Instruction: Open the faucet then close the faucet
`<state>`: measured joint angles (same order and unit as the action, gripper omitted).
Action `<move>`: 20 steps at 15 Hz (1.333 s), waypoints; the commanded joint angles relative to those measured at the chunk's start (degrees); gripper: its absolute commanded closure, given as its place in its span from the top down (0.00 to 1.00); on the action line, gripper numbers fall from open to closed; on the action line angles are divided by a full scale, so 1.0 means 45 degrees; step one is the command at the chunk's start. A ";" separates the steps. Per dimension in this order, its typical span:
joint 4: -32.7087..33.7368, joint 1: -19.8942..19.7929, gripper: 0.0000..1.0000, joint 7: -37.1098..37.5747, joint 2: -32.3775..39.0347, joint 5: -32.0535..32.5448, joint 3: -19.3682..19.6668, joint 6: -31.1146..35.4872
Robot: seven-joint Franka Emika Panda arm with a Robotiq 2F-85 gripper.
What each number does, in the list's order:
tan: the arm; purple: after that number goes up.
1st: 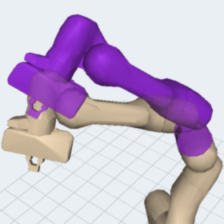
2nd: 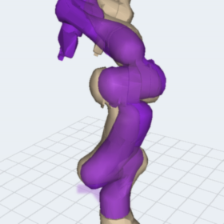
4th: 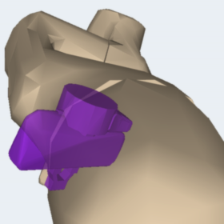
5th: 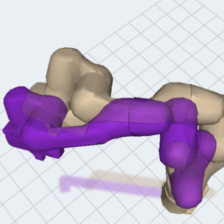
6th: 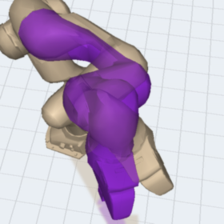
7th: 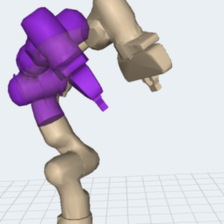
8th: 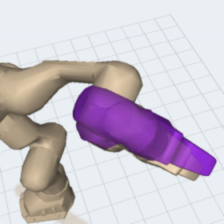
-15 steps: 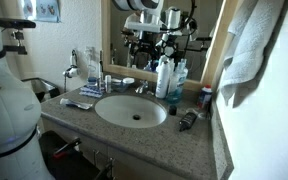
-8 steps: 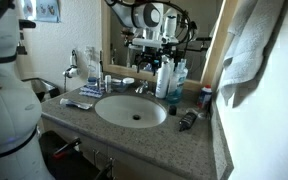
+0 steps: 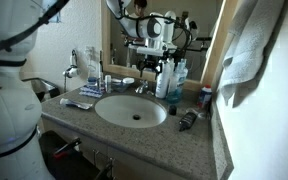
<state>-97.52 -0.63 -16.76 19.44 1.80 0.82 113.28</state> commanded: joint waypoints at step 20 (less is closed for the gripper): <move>0.1330 0.0184 1.00 0.0225 0.1474 -0.0205 -0.0915 -0.0021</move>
<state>-91.70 0.15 -16.56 25.74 1.46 -2.78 113.27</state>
